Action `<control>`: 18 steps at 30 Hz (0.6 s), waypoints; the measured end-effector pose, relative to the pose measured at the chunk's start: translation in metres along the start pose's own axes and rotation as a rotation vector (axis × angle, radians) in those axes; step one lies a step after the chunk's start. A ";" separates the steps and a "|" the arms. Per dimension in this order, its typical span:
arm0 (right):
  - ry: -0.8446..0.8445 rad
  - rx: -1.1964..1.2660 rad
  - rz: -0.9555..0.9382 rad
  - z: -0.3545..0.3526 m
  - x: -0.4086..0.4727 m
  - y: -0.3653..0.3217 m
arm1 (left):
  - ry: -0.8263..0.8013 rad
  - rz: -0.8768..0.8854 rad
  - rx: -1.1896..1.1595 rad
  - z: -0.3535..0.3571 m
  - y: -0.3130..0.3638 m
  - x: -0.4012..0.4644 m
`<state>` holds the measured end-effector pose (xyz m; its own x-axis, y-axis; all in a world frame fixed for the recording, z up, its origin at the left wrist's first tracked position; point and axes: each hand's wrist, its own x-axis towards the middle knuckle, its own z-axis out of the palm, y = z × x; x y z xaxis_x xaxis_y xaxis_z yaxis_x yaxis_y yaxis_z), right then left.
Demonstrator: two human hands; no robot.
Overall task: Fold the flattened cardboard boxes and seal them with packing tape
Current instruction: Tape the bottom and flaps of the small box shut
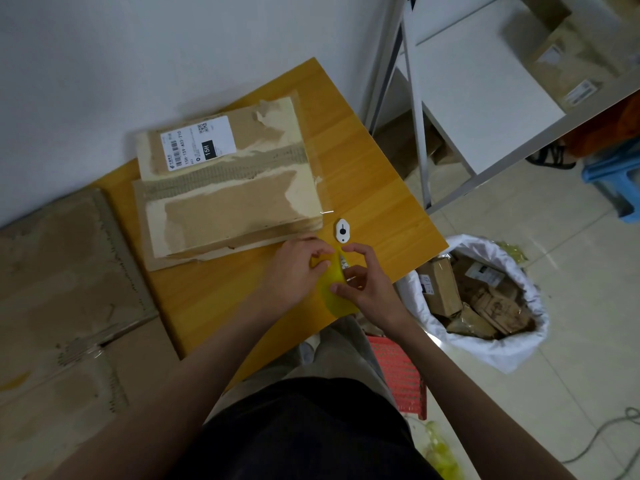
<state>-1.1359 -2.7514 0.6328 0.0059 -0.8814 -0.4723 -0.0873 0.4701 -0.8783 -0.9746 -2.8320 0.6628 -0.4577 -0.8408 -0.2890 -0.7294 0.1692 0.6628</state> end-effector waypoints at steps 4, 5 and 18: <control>0.005 -0.018 -0.001 0.001 0.001 -0.001 | 0.017 -0.009 -0.012 0.001 0.001 -0.001; 0.006 -0.019 0.001 0.001 0.001 -0.002 | 0.019 -0.010 -0.012 0.001 0.002 -0.001; 0.063 -0.133 -0.052 0.014 -0.001 -0.015 | 0.139 -0.221 -0.092 0.007 0.004 0.008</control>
<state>-1.1211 -2.7565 0.6451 -0.0485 -0.9076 -0.4170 -0.2200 0.4170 -0.8819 -0.9845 -2.8342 0.6583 -0.2136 -0.9159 -0.3398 -0.7518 -0.0680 0.6559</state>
